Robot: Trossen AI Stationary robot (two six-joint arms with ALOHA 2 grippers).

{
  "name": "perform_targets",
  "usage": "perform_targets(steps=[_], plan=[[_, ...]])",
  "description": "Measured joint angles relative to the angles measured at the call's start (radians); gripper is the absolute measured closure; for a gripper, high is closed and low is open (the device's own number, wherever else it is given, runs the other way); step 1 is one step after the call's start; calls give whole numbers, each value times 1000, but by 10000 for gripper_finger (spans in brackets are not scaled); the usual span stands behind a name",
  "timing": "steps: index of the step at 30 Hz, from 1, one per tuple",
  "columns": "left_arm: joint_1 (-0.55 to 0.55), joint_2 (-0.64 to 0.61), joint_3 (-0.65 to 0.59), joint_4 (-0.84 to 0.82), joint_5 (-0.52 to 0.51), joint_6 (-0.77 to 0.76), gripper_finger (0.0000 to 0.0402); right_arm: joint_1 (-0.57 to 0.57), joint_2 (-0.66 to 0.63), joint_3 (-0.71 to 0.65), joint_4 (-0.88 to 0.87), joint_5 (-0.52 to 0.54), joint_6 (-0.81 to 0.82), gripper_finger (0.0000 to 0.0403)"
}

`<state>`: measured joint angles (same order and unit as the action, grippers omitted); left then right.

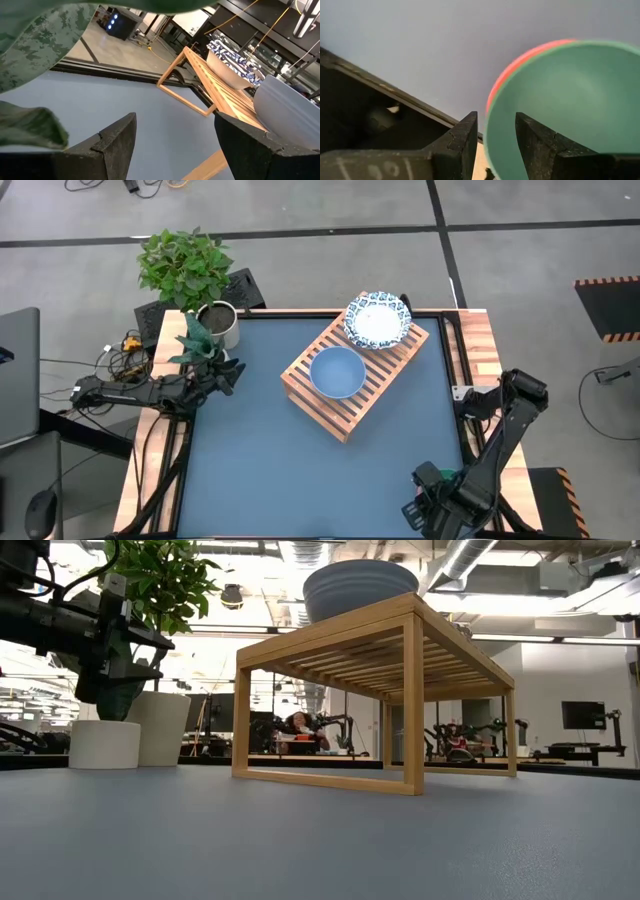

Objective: Place and stack bowls onto a shelf
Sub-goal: Stack the green bowl on top of the blue bowl

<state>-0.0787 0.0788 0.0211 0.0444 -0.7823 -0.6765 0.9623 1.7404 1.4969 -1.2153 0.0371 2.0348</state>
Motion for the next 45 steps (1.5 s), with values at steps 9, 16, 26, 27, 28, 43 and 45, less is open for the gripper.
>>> perform_targets(steps=[9,16,26,27,28,43,45], plan=[[0,0,0,0,0,-1,148,6,46,-2,0,-85,-24,246],[0,0,0,0,-1,-13,148,11,46,-2,17,-79,-24,246],[0,0,0,0,-4,-15,148,23,28,5,-10,-33,-34,246],[0,0,0,0,-4,-15,148,25,28,5,-10,-32,-42,246],[0,0,0,0,-4,-15,148,25,28,5,-10,-31,-47,246],[0,0,0,0,-4,-16,148,31,50,2,33,-35,-53,246],[0,0,0,0,-4,-16,148,28,51,-5,59,-35,-53,246]])
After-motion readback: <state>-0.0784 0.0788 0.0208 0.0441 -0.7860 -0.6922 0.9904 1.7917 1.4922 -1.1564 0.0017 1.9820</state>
